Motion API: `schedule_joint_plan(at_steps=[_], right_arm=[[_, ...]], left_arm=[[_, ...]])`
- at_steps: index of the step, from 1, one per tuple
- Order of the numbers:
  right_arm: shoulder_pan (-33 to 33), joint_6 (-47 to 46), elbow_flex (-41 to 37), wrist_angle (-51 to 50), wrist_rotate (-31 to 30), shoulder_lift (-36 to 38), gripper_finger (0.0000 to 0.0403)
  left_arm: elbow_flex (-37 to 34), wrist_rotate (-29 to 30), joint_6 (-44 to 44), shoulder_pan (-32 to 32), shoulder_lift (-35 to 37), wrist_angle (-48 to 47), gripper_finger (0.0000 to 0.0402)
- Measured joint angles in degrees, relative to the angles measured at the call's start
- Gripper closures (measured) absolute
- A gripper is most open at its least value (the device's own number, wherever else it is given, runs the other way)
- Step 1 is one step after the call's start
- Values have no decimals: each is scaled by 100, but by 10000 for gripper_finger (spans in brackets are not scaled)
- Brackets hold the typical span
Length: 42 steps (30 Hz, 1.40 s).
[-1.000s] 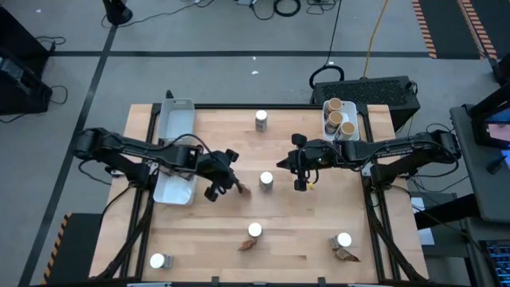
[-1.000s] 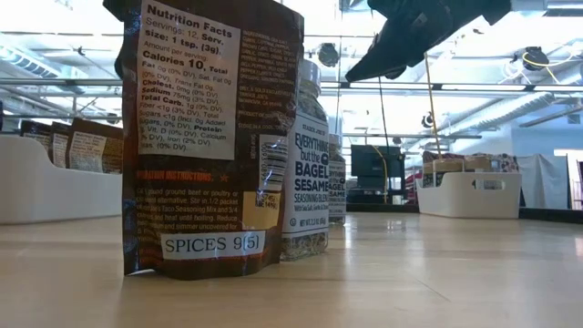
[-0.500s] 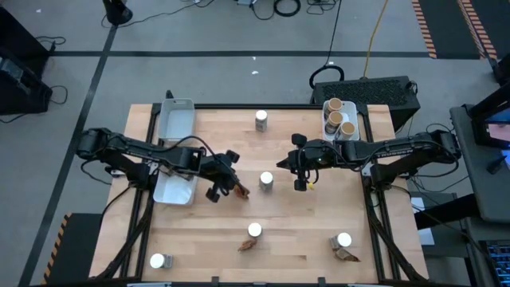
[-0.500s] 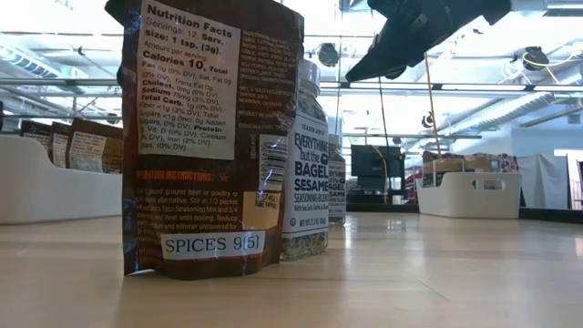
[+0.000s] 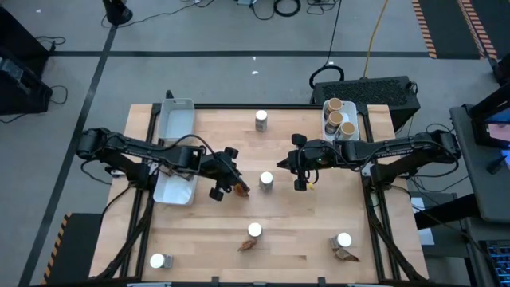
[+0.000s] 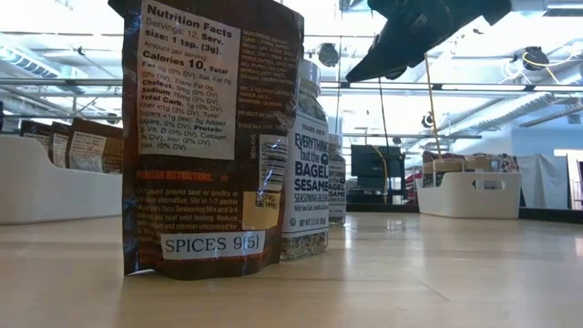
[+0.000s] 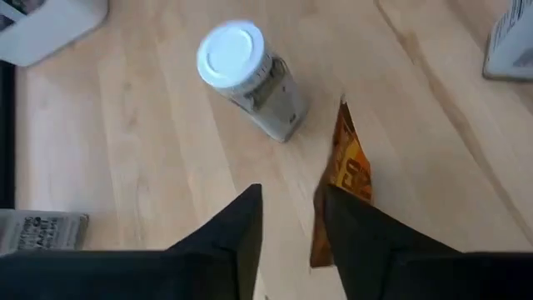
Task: Sort spices by type
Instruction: Put the orange seasoning pack into the left white bin
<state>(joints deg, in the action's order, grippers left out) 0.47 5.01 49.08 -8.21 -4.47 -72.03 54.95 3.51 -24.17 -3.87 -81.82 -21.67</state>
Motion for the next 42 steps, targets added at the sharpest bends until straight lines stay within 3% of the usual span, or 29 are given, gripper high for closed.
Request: schedule_joint_plan(at_steps=[4, 8, 12, 15, 17, 19, 22, 29, 42], right_arm=[[0, -4, 0, -7, 0, 0, 403], [0, -4, 0, -20, 0, 0, 403], [0, -5, 0, -23, 0, 0, 403], [0, -6, 0, -23, 1, 0, 403], [0, -38, 0, -23, 1, 0, 403], [0, -114, 0, -22, 2, 0, 403], [0, -135, 0, -24, 2, 0, 403], [0, -67, 2, -217, 4, 0, 403], [0, 1001, 4, -689, 4, 0, 403]], left_arm=[[213, 202, 797, -1, 0, 13, 233], [540, 687, 2413, 1, 4, -38, 212], [829, 823, 4633, 36, 7, -167, 207], [928, 821, 6859, 111, 9, -144, 207], [928, 636, 8193, 151, 9, -209, 207], [928, 296, 8954, 165, 7, -222, 207], [928, -40, 9724, 139, 7, -277, 207], [1033, -69, 10924, -181, 4, -309, 224], [1812, 1601, 12267, -944, -123, -1074, 240]])
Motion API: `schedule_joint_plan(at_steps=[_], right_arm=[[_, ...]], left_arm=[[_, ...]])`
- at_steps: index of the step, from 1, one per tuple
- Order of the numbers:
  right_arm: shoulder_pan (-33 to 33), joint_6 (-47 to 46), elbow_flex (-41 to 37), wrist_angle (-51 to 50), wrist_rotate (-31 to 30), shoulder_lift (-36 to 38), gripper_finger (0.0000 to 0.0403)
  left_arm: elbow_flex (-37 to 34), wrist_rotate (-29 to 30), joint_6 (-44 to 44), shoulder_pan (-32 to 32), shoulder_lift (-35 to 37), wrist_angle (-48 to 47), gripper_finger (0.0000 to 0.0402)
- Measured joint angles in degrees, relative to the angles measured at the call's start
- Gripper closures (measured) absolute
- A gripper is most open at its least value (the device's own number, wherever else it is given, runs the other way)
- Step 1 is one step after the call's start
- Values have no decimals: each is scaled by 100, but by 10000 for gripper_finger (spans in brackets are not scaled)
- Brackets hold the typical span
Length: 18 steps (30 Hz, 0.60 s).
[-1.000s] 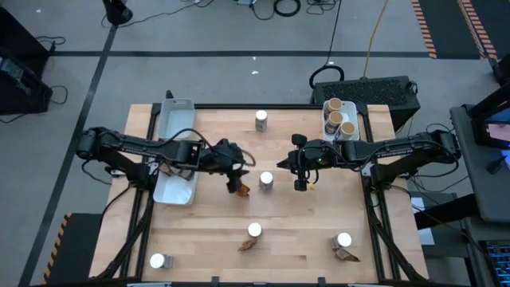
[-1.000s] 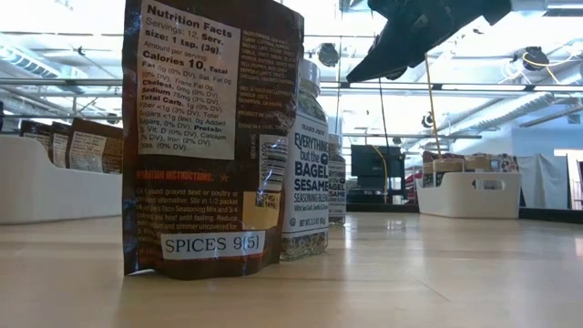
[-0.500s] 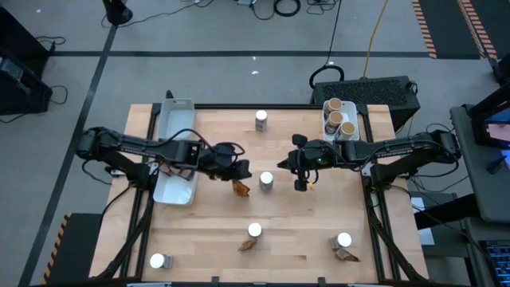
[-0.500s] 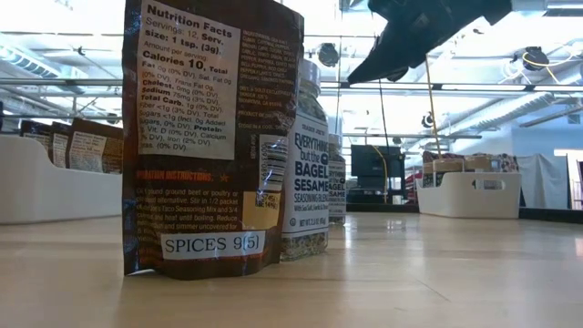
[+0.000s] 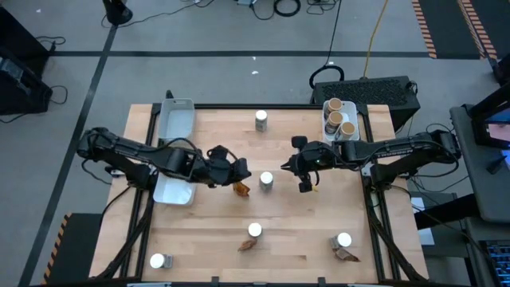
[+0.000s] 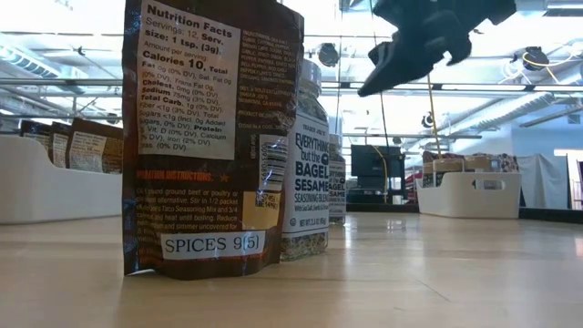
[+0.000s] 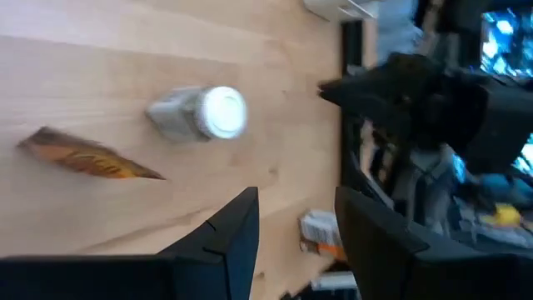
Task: Sort spices by type
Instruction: Put the orange seasoning pack into the left white bin
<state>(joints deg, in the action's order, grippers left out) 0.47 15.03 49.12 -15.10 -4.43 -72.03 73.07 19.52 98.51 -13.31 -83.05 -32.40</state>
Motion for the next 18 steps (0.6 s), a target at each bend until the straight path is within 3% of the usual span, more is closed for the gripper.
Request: schedule_joint_plan(at_steps=[9, 18], right_arm=[[-131, 227, 0, -704, 4, 2, 403], [-267, 393, 0, -1016, 24, 2, 403]], left_arm=[[12, 259, 1119, -137, -506, -74, 240], [12, -101, 1824, -97, -835, -547, 240]])
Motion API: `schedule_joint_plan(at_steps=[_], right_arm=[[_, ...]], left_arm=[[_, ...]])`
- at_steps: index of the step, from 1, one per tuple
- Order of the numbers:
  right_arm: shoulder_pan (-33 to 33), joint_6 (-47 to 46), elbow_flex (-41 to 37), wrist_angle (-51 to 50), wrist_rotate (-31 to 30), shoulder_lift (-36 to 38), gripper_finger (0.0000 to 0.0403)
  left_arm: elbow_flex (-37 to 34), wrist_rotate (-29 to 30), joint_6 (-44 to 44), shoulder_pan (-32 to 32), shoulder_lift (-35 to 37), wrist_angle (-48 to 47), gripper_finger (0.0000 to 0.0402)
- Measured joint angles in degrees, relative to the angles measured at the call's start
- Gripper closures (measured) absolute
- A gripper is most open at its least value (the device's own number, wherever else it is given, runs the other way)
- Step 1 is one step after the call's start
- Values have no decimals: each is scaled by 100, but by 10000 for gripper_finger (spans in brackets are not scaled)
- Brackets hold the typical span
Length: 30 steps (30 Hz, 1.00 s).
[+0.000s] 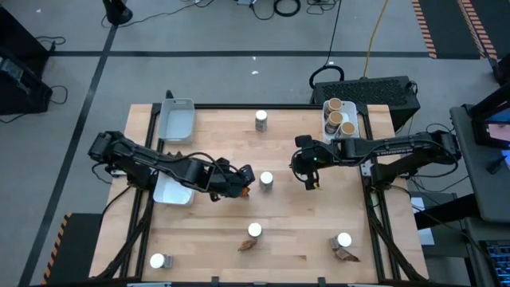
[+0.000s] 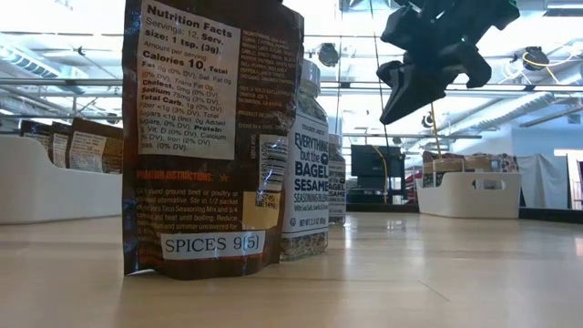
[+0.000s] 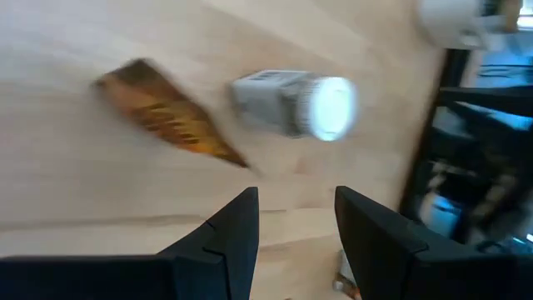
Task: Sort spices by type
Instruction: Put the orange seasoning pack into the left white bin
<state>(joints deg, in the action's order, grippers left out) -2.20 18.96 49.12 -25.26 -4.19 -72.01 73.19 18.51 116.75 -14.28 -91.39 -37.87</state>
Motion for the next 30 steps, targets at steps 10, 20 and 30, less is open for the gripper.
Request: schedule_joint_plan(at_steps=[10, 20, 30], right_arm=[[1, 101, 0, 127, 0, 0, 403], [2, -11, 0, 159, 9, 0, 403], [4, -26, 0, 48, 431, 0, 403]], left_arm=[[-2, -105, 240, 63, -15, -681, 240], [-7, -147, -24, 240, -15, -775, 240], [-46, -649, -165, 458, -294, -652, 240]])
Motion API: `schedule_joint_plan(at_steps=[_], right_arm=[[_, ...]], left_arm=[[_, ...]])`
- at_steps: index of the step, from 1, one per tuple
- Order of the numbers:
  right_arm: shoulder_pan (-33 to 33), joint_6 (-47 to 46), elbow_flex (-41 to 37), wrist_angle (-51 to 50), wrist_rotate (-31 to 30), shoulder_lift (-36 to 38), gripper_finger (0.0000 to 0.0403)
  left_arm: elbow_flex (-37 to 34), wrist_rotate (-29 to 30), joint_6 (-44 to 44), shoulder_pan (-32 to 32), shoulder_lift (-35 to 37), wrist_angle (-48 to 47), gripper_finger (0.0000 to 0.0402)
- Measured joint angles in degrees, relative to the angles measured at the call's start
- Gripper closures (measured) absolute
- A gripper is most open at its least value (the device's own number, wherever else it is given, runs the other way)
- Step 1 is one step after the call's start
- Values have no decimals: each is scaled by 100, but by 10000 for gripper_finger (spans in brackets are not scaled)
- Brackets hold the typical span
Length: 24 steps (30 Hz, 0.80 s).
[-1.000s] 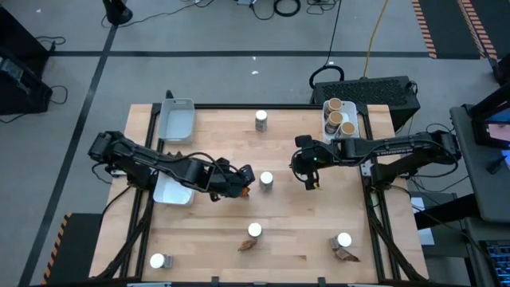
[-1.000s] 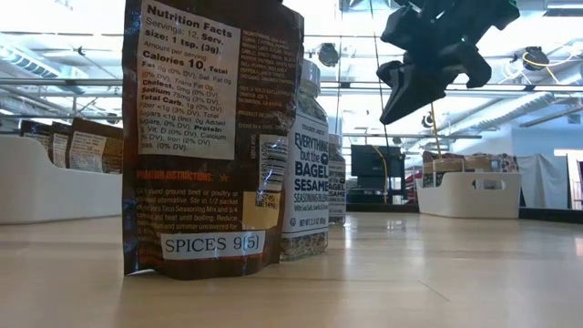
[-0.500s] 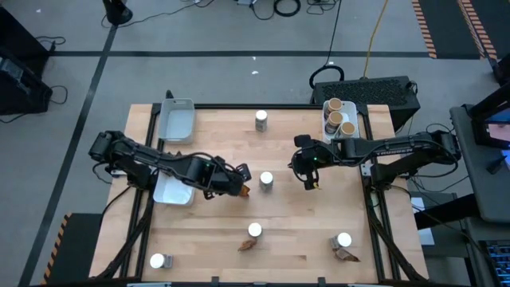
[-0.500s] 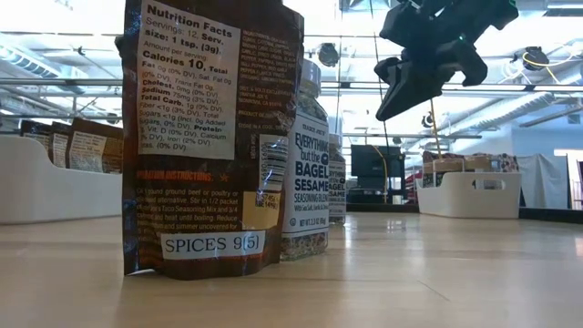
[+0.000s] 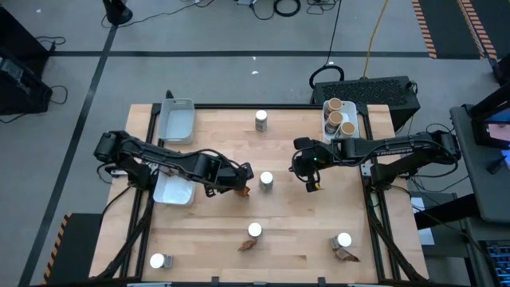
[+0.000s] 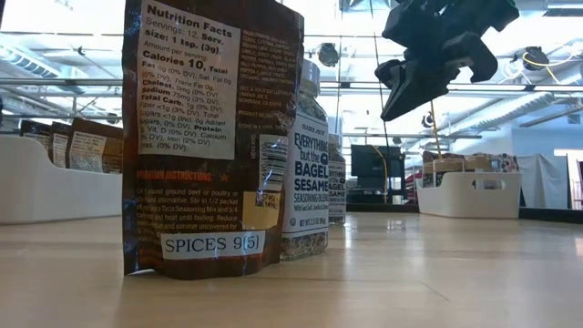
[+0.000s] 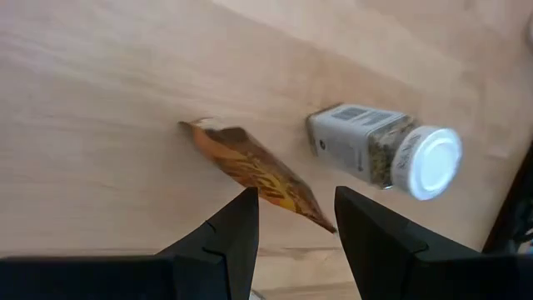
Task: Sort spices by type
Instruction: Put the orange seasoning pack into the left white bin
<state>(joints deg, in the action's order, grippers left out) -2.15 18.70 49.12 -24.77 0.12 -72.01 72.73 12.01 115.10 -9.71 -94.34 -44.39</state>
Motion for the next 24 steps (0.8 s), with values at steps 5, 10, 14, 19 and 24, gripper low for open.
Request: schedule_joint_plan(at_steps=[5, 10, 14, 19, 24], right_arm=[[0, 8, 0, -15, 0, 0, 403], [-2, 48, 0, -17, 2, 0, 403], [-2, 63, 0, -11, 2, 0, 403], [-2, 63, 0, -11, 2, 0, 403], [-2, 61, 0, -13, 2, 0, 403]], left_arm=[[0, -66, -185, 65, -154, 221, 240], [0, -214, -202, 111, -193, 187, 240], [0, -249, -205, 106, -193, 120, 240], [0, -335, -311, 109, -286, 127, 240], [2, -496, -357, 109, -364, 181, 240]])
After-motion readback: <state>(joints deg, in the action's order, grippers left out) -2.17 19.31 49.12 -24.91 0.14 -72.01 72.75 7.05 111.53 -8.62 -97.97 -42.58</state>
